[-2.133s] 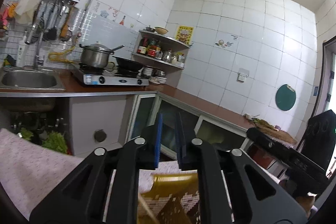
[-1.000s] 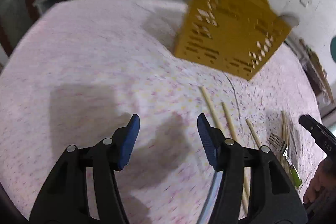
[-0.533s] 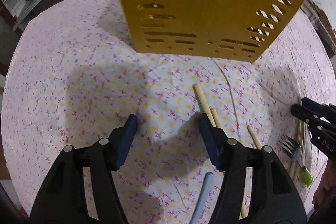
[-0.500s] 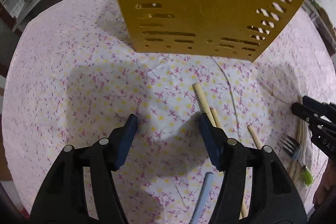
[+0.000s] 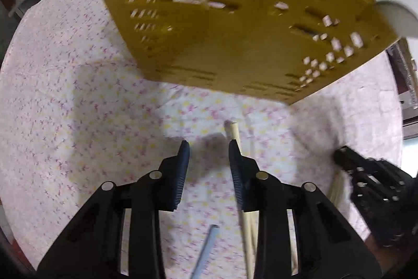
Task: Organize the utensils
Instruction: 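Close the left gripper on a chopstick while the right gripper closes on another chopstick, then carry both chopsticks over the yellow holder and drop them in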
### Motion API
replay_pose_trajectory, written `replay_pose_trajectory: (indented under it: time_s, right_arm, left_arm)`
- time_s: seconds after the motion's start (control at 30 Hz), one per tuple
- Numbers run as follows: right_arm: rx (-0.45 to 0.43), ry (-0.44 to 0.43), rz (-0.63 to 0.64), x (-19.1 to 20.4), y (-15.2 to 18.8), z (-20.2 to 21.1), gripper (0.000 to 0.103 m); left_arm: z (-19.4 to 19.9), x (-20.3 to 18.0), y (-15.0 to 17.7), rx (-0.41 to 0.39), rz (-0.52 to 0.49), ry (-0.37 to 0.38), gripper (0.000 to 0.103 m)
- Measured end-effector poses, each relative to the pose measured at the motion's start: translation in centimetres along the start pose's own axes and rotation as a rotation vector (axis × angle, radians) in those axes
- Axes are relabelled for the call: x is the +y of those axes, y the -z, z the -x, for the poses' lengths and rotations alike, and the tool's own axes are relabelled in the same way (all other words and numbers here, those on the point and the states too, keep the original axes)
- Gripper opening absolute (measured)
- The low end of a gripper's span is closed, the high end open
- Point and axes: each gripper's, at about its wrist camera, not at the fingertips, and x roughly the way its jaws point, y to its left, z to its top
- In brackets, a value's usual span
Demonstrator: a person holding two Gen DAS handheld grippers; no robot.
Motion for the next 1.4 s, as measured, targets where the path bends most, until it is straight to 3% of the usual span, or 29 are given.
replay_pose_trajectory:
  time_s: [0.23, 0.37, 0.47, 0.63, 0.77, 1.2, 1.4]
  right_arm:
    - [-0.003, -0.003, 0.013, -0.2, 0.0, 0.1, 0.012]
    - [-0.003, 0.003, 0.018, -0.1, 0.1, 0.2, 0.013]
    - [-0.001, 0.009, 0.022, -0.9, -0.6, -0.4, 0.013]
    - [-0.003, 0.023, 0.030, -0.1, -0.6, -0.5, 0.009]
    - [-0.010, 0.009, 0.038, 0.4, -0.5, 0.2, 0.008]
    - [-0.189, -0.062, 0.054, 0.8, 0.1, 8.4, 0.007]
    - [-0.267, -0.059, 0.077, 0.2, 0.0, 11.4, 0.007]
  left_arm:
    - [-0.6, -1.8, -0.7, -0.002, 0.009, -0.008, 0.030]
    - [-1.9, -0.9, -0.7, 0.020, 0.017, 0.003, 0.030]
    - [-2.5, -1.3, -1.1, 0.003, -0.004, -0.027, 0.030]
    - [-3.3, -1.2, -0.8, -0.043, -0.024, -0.067, 0.007]
    - [-2.7, 0.2, 0.0, -0.037, -0.008, -0.036, 0.004]
    - [7.0, 1.2, 0.4, -0.221, -0.004, 0.103, 0.004]
    - [10.4, 0.0, 1.1, -0.294, -0.015, 0.097, 0.004]
